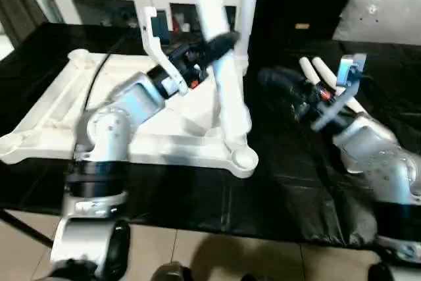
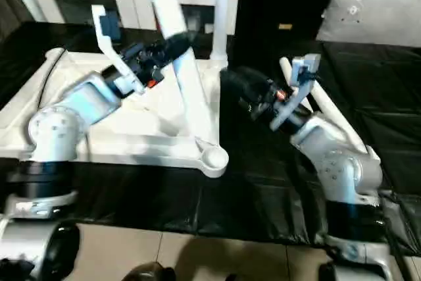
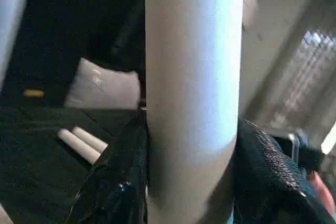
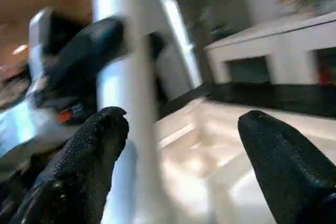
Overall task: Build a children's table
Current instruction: Pick table leg
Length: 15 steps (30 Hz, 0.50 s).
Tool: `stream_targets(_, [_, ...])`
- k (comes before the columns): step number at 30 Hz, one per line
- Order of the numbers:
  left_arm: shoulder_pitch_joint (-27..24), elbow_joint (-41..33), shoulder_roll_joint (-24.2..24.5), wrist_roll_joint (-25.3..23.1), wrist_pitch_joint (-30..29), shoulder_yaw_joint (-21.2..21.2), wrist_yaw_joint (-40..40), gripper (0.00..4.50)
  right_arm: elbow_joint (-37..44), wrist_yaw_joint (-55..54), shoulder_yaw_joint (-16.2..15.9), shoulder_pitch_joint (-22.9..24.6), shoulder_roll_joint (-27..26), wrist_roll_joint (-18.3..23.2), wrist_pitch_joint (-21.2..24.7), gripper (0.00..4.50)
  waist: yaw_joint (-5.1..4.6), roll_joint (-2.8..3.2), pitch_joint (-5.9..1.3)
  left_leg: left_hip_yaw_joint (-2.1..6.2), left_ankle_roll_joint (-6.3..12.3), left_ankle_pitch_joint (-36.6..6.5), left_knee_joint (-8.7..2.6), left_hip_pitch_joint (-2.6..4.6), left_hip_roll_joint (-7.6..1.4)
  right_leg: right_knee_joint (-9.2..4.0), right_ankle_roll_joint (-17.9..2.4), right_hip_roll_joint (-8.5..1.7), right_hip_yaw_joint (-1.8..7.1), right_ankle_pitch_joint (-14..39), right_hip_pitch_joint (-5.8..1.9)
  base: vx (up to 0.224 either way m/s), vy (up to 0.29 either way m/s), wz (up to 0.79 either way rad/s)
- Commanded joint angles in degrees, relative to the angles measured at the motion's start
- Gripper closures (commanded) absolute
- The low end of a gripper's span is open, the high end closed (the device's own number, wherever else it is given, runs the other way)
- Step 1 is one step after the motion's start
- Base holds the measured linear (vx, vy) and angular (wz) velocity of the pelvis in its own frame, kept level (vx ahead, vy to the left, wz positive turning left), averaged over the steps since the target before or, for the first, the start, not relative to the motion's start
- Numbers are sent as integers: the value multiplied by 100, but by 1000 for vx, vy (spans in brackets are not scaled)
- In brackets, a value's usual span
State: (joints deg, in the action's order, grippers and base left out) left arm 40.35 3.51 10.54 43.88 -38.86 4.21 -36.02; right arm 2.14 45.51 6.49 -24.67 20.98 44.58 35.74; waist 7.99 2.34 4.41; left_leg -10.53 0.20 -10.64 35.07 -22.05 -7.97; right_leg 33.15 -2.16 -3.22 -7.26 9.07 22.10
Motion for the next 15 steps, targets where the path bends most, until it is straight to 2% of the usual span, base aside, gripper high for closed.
stream_targets(1, [4, -242, 76, -89, 124, -220, -356, 263, 172, 304, -184, 2, 142, -86, 106, 71, 3, -53, -463, 286, 168, -1007, -414, 153, -608, -480, -400, -738, 439, 2270, -260, 0, 0, 0])
stream_targets(4, [38, -377, 101, 52, -55, -346, -687, 263, 261, 671, -406, -8, 310, -103, 116, 71, 32, -46, -462, 290, 116, -1046, -416, 166, -628, -468, -448, -750, 443, 2255, -251, 0, 0, 0])
stream_targets(6, [48, -382, 112, 79, -83, -360, -754, 263, 284, 751, -447, -11, 358, -90, 134, 71, 35, -56, -465, 295, 129, -1005, -413, 139, -619, -448, -485, -756, 441, 2172, -268, 0, 0, 0])
stream_targets(12, [79, -302, 134, 49, -21, -425, -919, 263, 278, 1083, -593, -20, 523, -152, 108, 71, 34, -65, -475, 288, 181, -939, -398, 134, -604, -452, -478, -745, 432, 2192, -272, 0, 0, 0])
stream_targets(13, [74, -299, 150, 22, -2, -457, -956, 263, 259, 1105, -621, -25, 546, -187, 98, 98, 33, -61, -472, 295, 183, -924, -401, 132, -609, -452, -476, -743, 431, 2196, -266, 0, 0, 0])
stream_targets(15, [47, -333, 159, -18, 0, -487, -1022, 263, 180, 1099, -705, -55, 568, -317, 48, 108, 32, -59, -475, 295, 174, -924, -400, 136, -611, -450, -491, -743, 431, 2184, -263, 0, 0, 0])
